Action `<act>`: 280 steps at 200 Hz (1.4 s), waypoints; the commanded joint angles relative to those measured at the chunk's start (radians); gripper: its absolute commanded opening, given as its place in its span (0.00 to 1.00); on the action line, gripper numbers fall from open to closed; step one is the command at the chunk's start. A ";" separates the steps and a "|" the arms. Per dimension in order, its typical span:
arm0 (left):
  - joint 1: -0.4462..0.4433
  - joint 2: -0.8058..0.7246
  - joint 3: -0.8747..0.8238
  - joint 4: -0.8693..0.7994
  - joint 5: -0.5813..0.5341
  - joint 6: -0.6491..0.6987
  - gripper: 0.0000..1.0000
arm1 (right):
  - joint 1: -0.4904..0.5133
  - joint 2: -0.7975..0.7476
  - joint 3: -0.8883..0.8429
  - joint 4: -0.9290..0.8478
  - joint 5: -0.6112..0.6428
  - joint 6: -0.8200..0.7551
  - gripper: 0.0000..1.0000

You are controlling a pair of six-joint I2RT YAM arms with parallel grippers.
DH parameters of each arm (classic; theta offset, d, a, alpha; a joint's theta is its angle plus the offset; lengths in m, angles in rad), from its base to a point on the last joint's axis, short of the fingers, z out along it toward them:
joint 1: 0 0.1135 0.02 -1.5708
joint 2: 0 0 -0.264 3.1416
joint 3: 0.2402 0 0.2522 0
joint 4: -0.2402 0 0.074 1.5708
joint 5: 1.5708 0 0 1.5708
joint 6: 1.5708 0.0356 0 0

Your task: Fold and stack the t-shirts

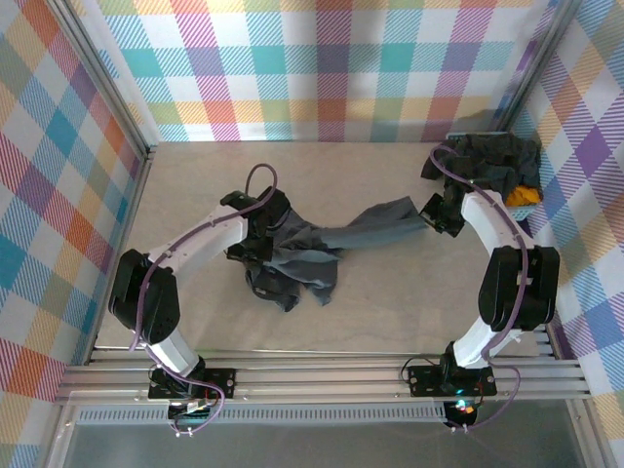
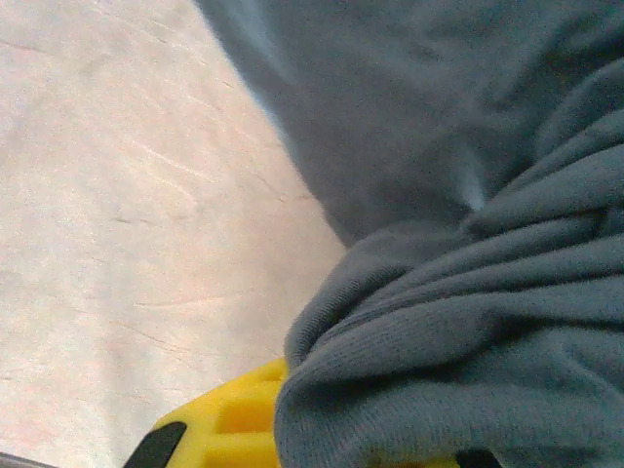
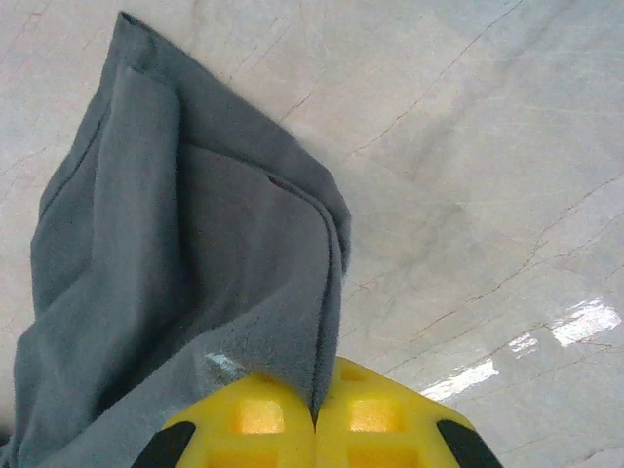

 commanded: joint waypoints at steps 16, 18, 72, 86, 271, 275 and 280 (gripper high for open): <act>0.104 0.087 0.107 -0.020 -0.290 0.067 0.00 | -0.003 0.046 0.047 -0.008 -0.071 0.037 0.00; 0.112 0.094 0.113 -0.018 -0.295 0.070 0.00 | -0.001 0.047 0.046 -0.006 -0.077 0.040 0.00; 0.200 0.214 0.249 -0.082 -0.317 -0.060 0.41 | 0.089 0.061 0.007 0.027 -0.154 0.112 0.00; 0.168 0.151 0.243 -0.094 -0.254 -0.153 0.52 | 0.091 0.061 -0.006 0.038 -0.162 0.124 0.00; -0.054 0.516 0.453 0.100 0.347 -0.626 0.43 | 0.063 0.159 0.094 0.015 -0.159 0.081 0.00; -0.055 0.514 0.452 0.104 0.348 -0.626 0.43 | 0.063 0.159 0.094 0.015 -0.159 0.080 0.00; -0.057 0.511 0.452 0.105 0.347 -0.628 0.44 | 0.063 0.160 0.094 0.014 -0.159 0.080 0.00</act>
